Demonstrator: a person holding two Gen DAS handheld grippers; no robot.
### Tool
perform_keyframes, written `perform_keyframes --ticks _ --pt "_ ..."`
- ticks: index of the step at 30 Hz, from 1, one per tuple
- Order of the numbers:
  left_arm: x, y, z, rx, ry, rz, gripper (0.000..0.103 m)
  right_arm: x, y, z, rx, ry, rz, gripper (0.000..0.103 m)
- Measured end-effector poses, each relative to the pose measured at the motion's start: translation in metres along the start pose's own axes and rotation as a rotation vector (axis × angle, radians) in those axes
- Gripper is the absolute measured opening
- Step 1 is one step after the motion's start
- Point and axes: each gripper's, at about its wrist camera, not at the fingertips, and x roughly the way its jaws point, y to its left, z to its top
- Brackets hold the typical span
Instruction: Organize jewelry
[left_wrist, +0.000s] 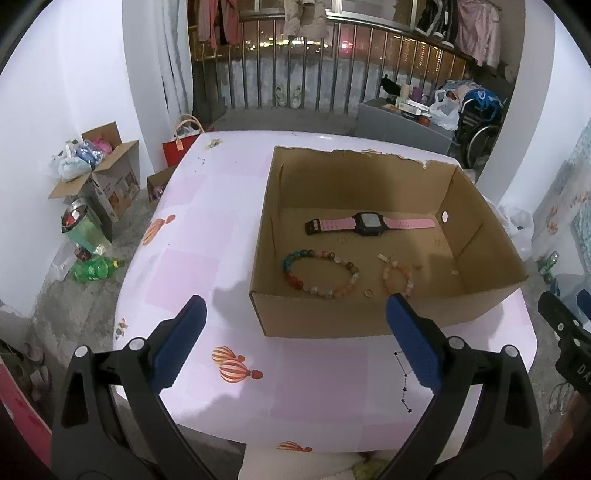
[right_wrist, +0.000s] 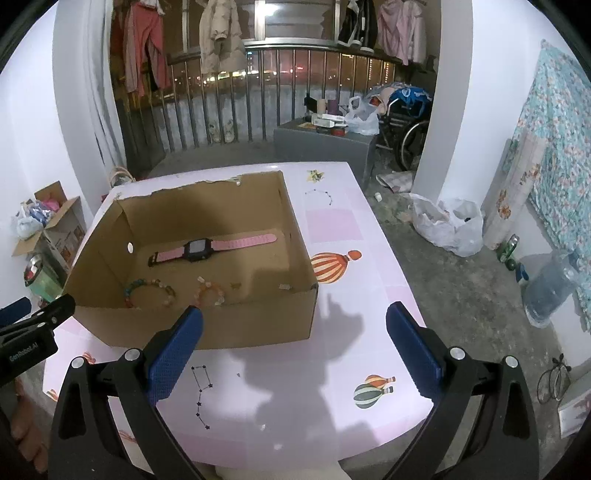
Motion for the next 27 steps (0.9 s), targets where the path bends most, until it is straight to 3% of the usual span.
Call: perform_keyframes --ticks 27 --pt "0.0009 0.0006 -0.0035 0.0 0.012 0.004 0.094 0.0054 -0.0013 -0.0044 -0.006 0.018 0.009 0.097"
